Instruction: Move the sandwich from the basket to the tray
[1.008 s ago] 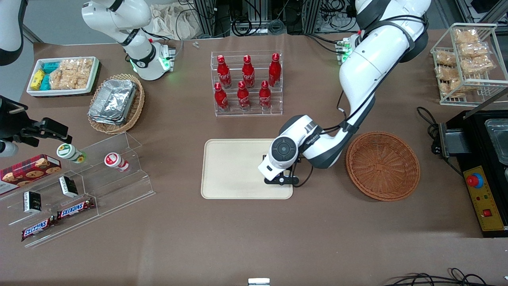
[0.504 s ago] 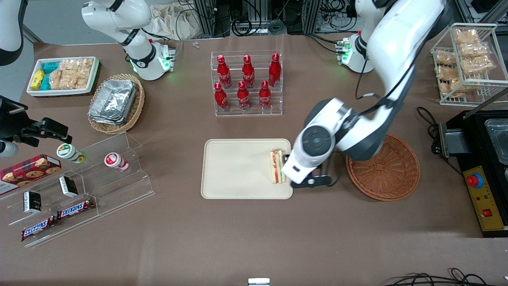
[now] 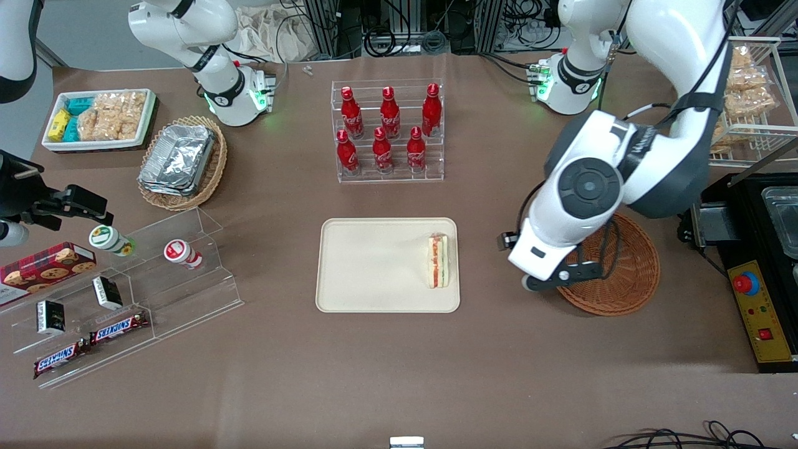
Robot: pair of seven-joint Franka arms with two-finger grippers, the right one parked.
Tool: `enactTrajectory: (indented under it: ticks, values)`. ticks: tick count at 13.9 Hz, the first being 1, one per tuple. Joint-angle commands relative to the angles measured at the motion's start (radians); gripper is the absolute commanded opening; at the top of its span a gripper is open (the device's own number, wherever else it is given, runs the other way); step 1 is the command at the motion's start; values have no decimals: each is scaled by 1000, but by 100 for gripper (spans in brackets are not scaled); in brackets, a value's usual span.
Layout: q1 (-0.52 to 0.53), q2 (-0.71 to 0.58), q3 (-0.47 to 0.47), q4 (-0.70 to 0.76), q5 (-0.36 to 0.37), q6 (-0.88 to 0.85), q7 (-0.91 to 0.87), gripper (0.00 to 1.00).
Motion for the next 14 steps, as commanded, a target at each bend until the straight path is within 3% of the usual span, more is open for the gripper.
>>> enactTrajectory:
  ticks: [1, 5, 9, 14]
  values:
    - [5, -113, 106, -87, -73, -12, 170, 100]
    - [14, -265, 253, -230, -150, -1, 419, 100]
    - [98, -358, 262, -309, -158, -3, 593, 100]
    - [158, -360, 266, -270, -144, -38, 743, 100]
